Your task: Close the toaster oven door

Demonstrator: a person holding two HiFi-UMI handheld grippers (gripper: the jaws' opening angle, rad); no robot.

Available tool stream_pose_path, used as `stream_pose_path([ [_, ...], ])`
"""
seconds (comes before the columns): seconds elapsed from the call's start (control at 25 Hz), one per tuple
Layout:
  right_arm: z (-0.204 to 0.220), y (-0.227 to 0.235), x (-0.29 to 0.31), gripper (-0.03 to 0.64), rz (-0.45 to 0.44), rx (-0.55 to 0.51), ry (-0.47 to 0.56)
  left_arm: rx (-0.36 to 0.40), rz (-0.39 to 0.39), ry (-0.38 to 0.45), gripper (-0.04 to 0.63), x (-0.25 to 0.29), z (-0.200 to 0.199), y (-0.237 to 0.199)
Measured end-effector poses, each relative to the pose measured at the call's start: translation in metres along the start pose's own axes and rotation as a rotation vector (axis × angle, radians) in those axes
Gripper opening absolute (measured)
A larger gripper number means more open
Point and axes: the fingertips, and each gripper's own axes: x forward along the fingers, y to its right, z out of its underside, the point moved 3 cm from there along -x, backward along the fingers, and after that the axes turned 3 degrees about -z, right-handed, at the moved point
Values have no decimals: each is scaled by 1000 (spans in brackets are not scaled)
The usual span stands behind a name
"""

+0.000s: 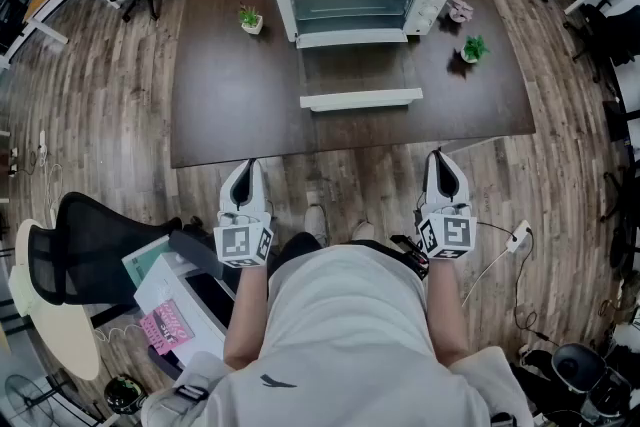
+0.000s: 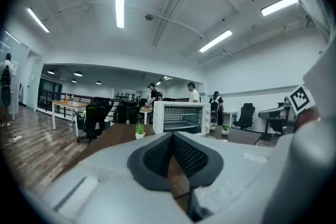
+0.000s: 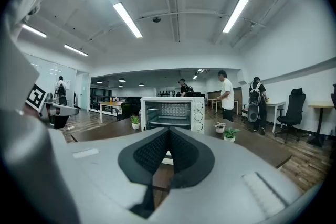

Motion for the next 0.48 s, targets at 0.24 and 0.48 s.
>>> stream_pose_path([
  [0.24, -1, -2, 1, -2, -2, 3, -3, -3, 1, -3, 5, -1, 0, -1],
  [0.48, 1, -4, 3, -2, -15, 23, 4, -5, 1, -3, 5, 0, 2, -6],
])
